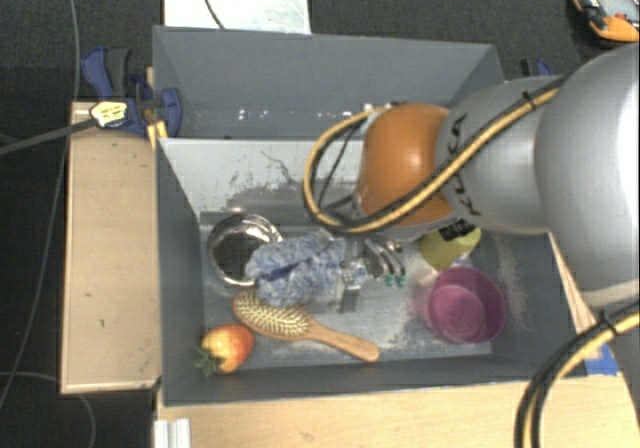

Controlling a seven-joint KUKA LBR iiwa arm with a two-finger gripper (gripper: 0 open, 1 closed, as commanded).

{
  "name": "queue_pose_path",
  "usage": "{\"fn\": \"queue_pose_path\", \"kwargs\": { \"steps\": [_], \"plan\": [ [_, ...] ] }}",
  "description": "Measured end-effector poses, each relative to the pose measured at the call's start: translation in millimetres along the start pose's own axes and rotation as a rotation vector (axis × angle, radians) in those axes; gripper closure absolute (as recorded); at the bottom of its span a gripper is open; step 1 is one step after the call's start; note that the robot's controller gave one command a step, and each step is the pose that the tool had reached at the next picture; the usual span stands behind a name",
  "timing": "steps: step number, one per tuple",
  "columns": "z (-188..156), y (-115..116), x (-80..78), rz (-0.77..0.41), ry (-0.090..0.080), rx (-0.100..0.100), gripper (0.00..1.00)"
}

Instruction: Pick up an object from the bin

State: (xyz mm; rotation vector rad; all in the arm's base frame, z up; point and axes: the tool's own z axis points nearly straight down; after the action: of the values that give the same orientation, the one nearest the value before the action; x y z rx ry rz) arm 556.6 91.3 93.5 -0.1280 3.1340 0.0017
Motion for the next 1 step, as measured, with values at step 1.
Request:
{"fn": "queue_pose_path", "kwargs": {
  "steps": [1],
  "plan": [
    [-22.6,-106.8,53.7,0.202,0.000,0.002,0.00]
  ]
}}
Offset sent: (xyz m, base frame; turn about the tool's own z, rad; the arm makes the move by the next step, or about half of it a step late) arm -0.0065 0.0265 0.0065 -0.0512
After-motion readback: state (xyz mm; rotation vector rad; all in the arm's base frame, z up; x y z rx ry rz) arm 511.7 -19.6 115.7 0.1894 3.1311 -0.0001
